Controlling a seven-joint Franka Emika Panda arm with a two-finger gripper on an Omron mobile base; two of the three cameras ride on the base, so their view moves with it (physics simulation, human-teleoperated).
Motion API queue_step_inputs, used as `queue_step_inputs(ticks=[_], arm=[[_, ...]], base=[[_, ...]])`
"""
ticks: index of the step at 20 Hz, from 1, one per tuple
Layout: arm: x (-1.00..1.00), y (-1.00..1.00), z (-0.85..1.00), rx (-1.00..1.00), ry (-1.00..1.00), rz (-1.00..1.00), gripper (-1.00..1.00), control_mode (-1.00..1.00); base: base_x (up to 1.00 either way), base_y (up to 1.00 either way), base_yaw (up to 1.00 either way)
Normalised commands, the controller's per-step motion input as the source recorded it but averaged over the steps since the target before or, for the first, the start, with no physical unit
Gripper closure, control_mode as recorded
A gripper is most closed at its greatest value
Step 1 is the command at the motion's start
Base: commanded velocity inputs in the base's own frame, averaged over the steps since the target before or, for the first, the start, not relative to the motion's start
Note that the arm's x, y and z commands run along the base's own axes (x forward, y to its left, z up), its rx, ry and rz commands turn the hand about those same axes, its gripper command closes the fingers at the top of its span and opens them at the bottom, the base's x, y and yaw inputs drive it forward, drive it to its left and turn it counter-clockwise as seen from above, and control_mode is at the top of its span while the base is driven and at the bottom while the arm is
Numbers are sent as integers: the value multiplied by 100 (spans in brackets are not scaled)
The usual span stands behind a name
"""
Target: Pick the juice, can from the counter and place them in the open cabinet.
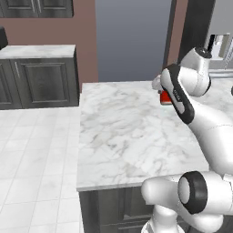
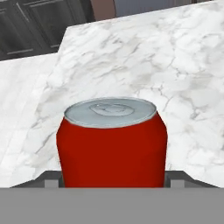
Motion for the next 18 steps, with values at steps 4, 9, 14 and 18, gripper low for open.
queue_step_inputs(ticks=[4, 9, 14, 18], arm=[[-45, 36, 32, -9, -7, -16, 100, -100], [-45, 17, 38, -2, -6, -7, 100, -100], [-69, 4, 40, 0, -2, -1, 100, -100], [-74, 0, 41, 0, -2, 0, 100, -100]], base=[[0, 0, 0], [0, 0, 0], [0, 0, 0], [0, 0, 0]])
